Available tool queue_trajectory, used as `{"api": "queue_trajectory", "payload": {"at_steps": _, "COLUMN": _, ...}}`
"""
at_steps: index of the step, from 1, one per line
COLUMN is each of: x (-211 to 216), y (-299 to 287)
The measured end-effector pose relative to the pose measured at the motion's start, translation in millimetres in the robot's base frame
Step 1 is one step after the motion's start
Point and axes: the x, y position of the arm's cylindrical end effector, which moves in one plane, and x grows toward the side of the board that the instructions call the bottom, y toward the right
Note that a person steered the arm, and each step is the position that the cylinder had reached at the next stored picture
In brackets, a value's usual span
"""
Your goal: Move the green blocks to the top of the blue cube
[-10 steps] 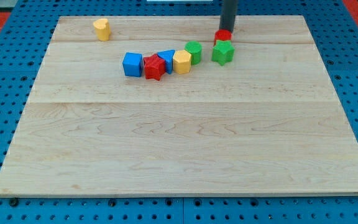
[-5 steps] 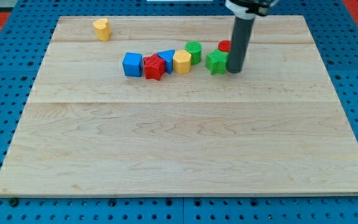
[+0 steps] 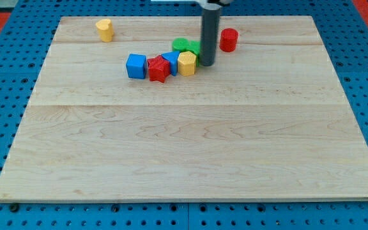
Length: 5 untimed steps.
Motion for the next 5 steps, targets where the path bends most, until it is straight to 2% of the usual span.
{"api": "queue_trajectory", "payload": {"at_steps": 2, "x": -51.1, "y": -46.6}}
{"api": "queue_trajectory", "payload": {"at_steps": 3, "x": -50.4, "y": -42.0}}
{"api": "queue_trajectory", "payload": {"at_steps": 4, "x": -86.1, "y": -25.6}}
{"api": "queue_trajectory", "payload": {"at_steps": 5, "x": -109.9, "y": -34.5}}
